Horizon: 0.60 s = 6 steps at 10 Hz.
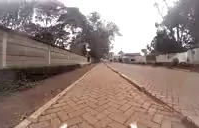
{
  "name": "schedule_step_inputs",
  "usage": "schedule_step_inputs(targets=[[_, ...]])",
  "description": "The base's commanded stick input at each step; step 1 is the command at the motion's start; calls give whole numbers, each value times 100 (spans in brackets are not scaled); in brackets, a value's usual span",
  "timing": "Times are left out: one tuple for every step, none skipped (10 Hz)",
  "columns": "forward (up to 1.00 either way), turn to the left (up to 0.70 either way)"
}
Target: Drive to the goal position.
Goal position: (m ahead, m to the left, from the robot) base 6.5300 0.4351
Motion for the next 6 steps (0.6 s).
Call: schedule_step_inputs(targets=[[70,0],[70,0],[70,0],[70,0],[70,0],[70,0]])
